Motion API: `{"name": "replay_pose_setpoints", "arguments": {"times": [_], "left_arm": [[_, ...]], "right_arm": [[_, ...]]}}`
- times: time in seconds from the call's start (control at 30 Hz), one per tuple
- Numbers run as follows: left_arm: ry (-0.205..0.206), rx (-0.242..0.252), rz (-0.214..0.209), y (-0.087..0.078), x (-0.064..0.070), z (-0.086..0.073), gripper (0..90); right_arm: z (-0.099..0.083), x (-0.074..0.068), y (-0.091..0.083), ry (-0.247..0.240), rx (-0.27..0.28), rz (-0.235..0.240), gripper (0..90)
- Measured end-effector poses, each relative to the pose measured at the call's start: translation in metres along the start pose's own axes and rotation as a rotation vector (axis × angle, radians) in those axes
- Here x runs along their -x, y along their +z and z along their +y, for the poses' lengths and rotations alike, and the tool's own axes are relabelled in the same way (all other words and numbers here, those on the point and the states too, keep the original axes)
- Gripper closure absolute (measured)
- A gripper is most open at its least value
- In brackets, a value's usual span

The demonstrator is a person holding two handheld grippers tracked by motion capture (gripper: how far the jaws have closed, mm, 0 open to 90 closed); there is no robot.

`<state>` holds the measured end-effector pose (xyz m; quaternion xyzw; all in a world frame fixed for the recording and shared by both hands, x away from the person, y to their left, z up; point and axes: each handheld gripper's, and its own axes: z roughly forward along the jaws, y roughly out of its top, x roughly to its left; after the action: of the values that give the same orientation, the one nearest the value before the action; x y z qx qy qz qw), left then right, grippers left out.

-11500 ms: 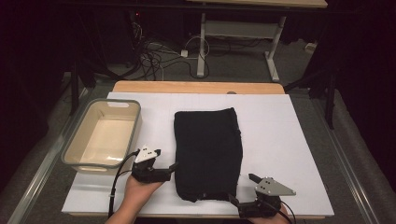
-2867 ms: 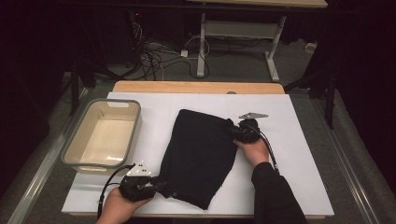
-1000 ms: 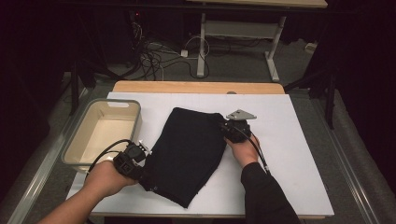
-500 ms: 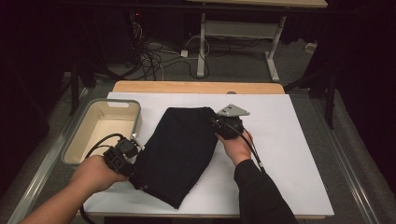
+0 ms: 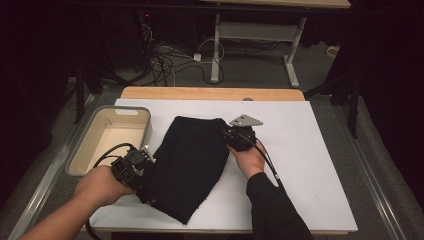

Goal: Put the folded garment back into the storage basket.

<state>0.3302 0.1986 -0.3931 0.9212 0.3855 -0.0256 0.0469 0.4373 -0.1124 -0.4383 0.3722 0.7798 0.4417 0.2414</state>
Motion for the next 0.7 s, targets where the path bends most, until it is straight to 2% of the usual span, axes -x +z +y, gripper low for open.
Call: {"name": "replay_pose_setpoints", "arguments": {"times": [0.37,0.7], "left_arm": [[0.004,-0.001,-0.003,-0.002,-0.003,-0.001,67.1],[0.016,-0.005,0.007,-0.013,-0.003,0.001,67.2]], "right_arm": [[0.001,-0.001,-0.003,0.011,0.011,0.011,77.8],[0.009,-0.004,-0.01,-0.016,0.029,0.005,77.8]]}}
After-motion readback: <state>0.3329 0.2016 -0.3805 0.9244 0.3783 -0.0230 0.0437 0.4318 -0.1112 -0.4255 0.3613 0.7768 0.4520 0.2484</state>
